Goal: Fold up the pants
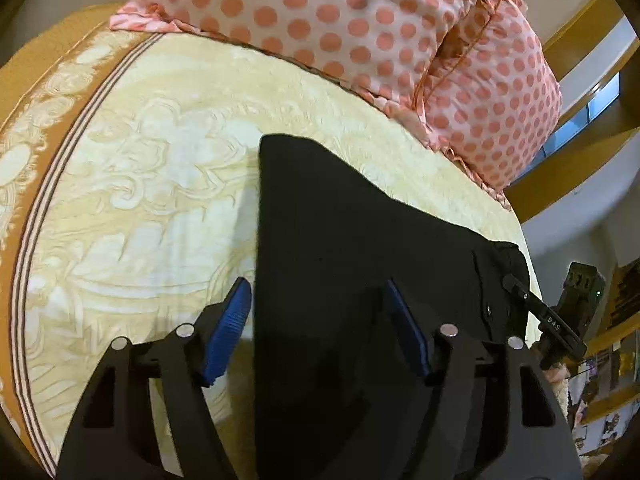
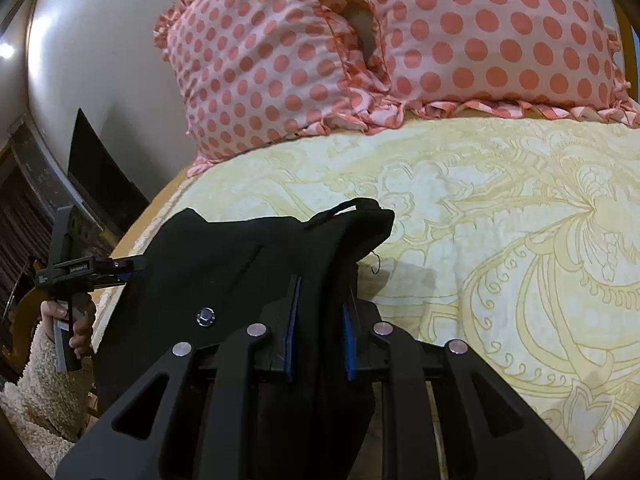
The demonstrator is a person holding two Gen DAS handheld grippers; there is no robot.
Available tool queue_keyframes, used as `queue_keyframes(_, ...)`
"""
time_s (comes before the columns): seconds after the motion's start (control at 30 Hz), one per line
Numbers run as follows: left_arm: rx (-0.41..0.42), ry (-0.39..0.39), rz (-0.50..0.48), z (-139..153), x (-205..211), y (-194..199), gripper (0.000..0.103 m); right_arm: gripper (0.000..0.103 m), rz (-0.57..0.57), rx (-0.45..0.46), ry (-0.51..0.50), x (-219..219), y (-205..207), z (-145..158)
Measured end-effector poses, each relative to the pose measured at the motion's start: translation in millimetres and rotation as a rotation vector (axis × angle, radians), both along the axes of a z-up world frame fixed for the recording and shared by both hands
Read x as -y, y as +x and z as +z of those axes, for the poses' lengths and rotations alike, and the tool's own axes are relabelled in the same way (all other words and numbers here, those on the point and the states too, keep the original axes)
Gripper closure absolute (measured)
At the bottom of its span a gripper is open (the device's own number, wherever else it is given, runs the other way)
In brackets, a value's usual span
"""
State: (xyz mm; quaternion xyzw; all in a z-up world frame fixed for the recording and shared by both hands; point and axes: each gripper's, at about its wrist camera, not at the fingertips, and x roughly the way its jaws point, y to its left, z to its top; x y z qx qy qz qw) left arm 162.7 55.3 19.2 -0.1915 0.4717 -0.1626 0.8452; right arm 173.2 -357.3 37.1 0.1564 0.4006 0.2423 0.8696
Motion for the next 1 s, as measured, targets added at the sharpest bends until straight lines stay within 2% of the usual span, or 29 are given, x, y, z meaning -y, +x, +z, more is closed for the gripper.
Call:
queue_keyframes(0.13,-0.011,0.002,-0.038,-1,10,2,0.043,0.072,-0.022,-0.064,0.029,6,7,-9)
queue_keyframes(0.2,0.01,0.063,-0.035,-1,17,-1,0.055,0.073,-0.019,-0.077,0.067,8,8,-13)
queue_keyframes(0.23,0.024,0.09,-0.029,0,19,-4,0.069,0.081,-0.008,-0.057,0.073,7,5,-9)
queue_keyframes(0.27,0.034,0.104,-0.026,1,21,-4,0.079,0.082,0.003,-0.031,0.064,5,2,-5)
queue_keyframes(0.33,0.056,0.104,-0.026,6,20,-8,0.092,0.085,0.017,0.029,0.022,-2,-4,8)
queue_keyframes(0.6,0.088,0.144,-0.037,31,30,5,0.095,0.086,0.028,0.071,-0.017,-7,16,36)
queue_keyframes(0.83,0.19,0.207,-0.014,63,51,63,0.096,0.087,-0.04,0.178,-0.09,-7,70,60)
queue_keyframes(1.0,0.184,0.195,0.022,54,54,115,0.095,0.087,-0.083,0.177,-0.132,-2,111,47)
